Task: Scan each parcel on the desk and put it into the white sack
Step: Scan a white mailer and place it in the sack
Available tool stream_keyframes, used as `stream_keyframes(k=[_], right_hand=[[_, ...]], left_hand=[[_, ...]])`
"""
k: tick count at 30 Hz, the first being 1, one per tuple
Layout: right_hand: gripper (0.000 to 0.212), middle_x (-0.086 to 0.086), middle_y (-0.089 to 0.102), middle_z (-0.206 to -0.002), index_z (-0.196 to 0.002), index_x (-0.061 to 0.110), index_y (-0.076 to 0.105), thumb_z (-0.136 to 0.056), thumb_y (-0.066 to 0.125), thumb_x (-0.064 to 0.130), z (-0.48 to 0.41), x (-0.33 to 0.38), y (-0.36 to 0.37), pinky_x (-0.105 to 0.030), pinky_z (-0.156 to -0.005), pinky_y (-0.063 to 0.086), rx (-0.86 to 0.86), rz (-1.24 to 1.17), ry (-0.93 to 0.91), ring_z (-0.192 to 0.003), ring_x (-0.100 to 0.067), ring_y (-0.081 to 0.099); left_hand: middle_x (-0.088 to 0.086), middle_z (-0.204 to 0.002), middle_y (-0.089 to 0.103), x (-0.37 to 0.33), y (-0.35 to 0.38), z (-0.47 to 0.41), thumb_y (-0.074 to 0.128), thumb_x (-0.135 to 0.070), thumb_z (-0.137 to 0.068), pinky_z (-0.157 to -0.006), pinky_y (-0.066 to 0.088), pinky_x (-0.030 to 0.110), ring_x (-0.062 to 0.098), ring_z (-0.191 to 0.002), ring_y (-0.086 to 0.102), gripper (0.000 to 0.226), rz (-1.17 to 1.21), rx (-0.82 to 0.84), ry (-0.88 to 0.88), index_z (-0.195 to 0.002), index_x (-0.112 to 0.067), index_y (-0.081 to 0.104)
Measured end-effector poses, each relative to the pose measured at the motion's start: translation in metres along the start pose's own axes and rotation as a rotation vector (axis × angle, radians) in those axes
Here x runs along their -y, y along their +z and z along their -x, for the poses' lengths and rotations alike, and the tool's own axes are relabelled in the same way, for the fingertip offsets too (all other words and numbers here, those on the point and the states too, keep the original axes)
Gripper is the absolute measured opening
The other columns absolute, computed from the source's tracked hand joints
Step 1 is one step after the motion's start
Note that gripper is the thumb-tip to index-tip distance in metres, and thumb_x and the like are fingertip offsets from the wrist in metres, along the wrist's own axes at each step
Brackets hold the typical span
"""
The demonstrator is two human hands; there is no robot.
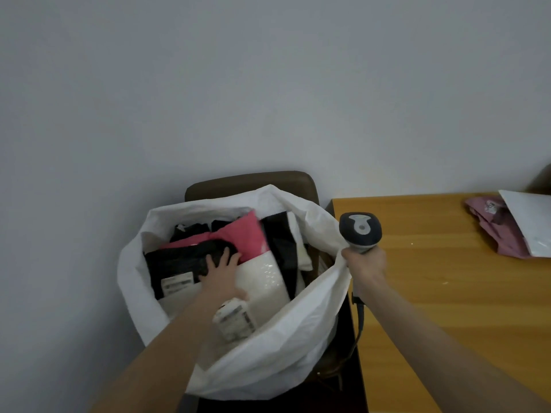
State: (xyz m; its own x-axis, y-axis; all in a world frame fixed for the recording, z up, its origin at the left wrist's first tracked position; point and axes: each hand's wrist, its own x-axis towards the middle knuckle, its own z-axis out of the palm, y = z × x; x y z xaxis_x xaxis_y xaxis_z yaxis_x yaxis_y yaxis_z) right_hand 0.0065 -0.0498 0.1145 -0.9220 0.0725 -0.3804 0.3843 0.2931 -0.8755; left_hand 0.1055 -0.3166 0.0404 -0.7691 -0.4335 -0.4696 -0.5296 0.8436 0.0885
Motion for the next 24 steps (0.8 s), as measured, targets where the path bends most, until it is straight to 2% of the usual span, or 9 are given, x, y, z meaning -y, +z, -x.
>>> stream_keyframes(k=[2, 6, 9, 12, 15, 19, 24], right_hand=[[0.02, -0.003, 0.051, -0.07, -0.074, 0.014, 0.05, -0.083, 0.062, 0.0, -0.001, 0.002, 0.005, -0.032, -0.066, 0.043, -0.012, -0.017, -0.015, -0.068, -0.02, 0.05], [0.014, -0.002, 0.052, -0.072, -0.089, 0.009, 0.054, -0.083, 0.063, 0.001, -0.01, 0.004, 0.01, -0.035, -0.07, 0.044, -0.054, -0.046, -0.04, -0.076, -0.024, 0.052], [0.013, -0.001, 0.051, -0.072, -0.089, 0.009, 0.055, -0.083, 0.062, -0.001, -0.018, 0.002, 0.014, -0.033, -0.068, 0.04, -0.091, -0.077, -0.058, -0.073, -0.021, 0.051], [0.014, -0.002, 0.05, -0.068, -0.082, 0.009, 0.054, -0.082, 0.061, -0.002, -0.024, -0.004, 0.017, -0.029, -0.062, 0.039, -0.107, -0.068, -0.064, -0.063, -0.017, 0.048], [0.013, -0.004, 0.048, -0.065, -0.079, 0.008, 0.053, -0.082, 0.061, -0.002, -0.028, -0.011, 0.018, -0.027, -0.053, 0.035, -0.123, -0.044, -0.047, -0.063, -0.02, 0.047], [0.012, -0.002, 0.051, -0.07, -0.092, 0.006, 0.056, -0.082, 0.062, 0.001, -0.027, -0.008, 0.012, -0.031, -0.064, 0.04, -0.136, -0.032, -0.043, -0.074, -0.024, 0.053], [0.015, -0.002, 0.053, -0.073, -0.095, 0.008, 0.056, -0.084, 0.065, 0.009, -0.021, 0.009, 0.0, -0.033, -0.067, 0.044, -0.09, 0.045, -0.066, -0.08, -0.025, 0.056]], left_hand=[[-0.003, -0.158, -0.019, -0.02, -0.008, -0.004, 0.082, -0.044, -0.066, -0.104, 0.014, 0.073, 0.048, -0.14, -0.016, 0.126, 0.054, 0.008, 0.037, -0.15, -0.037, -0.013], [-0.002, -0.156, -0.026, -0.037, -0.004, -0.015, 0.079, -0.047, -0.07, -0.103, 0.008, 0.076, 0.05, -0.137, -0.024, 0.12, -0.048, 0.064, 0.023, -0.148, -0.044, -0.013], [-0.001, -0.156, -0.027, -0.028, 0.008, -0.03, 0.075, -0.044, -0.076, -0.103, 0.007, 0.076, 0.051, -0.136, -0.025, 0.113, -0.089, 0.072, 0.004, -0.147, -0.044, -0.012], [0.0, -0.156, -0.027, -0.024, 0.005, -0.045, 0.078, -0.048, -0.071, -0.103, 0.007, 0.076, 0.05, -0.136, -0.026, 0.119, -0.102, 0.077, -0.008, -0.147, -0.044, -0.014], [0.0, -0.156, -0.027, -0.028, 0.002, -0.051, 0.079, -0.048, -0.069, -0.102, 0.006, 0.077, 0.05, -0.135, -0.027, 0.123, -0.117, 0.09, -0.007, -0.147, -0.044, -0.015], [0.003, -0.157, -0.024, -0.034, -0.013, -0.044, 0.08, -0.052, -0.065, -0.103, 0.005, 0.077, 0.049, -0.138, -0.024, 0.127, -0.116, 0.1, 0.012, -0.148, -0.04, -0.015], [0.003, -0.159, -0.017, -0.055, -0.021, -0.03, 0.074, -0.062, -0.065, -0.105, 0.004, 0.073, 0.036, -0.145, -0.015, 0.122, -0.188, -0.036, 0.159, -0.149, -0.04, -0.012]])
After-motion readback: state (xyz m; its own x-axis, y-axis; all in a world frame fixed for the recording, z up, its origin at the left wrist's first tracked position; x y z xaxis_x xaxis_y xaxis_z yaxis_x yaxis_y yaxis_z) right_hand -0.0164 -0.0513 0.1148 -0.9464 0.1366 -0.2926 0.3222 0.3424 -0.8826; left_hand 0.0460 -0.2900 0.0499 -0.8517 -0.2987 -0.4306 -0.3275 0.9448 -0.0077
